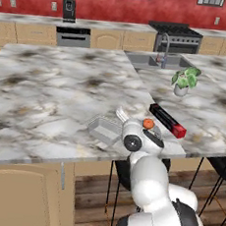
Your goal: Retrieve the tupperware and aluminum foil from the cabinet and place them on the dining counter near the plate with carrot and squash to prepare for storing leftovers.
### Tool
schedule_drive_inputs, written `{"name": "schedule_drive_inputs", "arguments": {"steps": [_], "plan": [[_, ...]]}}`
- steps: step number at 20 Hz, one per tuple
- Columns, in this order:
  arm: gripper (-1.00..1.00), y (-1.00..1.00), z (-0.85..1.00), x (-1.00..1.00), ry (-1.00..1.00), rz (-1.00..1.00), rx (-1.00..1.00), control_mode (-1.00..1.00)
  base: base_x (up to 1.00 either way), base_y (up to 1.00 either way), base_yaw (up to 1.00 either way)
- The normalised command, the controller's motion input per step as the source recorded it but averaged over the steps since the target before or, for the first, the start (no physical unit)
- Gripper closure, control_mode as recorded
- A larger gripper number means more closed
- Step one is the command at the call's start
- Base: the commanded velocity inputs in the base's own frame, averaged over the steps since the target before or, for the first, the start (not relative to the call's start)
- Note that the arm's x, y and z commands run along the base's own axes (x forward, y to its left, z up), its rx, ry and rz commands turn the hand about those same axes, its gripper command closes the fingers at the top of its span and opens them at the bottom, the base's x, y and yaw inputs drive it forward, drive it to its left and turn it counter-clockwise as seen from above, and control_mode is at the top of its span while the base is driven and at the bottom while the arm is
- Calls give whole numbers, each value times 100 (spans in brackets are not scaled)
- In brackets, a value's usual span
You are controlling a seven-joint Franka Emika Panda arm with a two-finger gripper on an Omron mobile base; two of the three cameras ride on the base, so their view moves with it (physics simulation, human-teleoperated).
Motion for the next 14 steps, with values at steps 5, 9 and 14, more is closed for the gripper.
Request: {"name": "schedule_drive_inputs", "arguments": {"steps": [5, 9, 14], "plan": [[-100, 0, 34, -38, -16, 1, 0, -100, 0, 0, 0], [-100, 0, 28, -33, -13, 1, 0, -100, 0, 0, 0], [-100, 0, 23, -33, -11, 2, 0, -100, 0, 0, 0]]}}
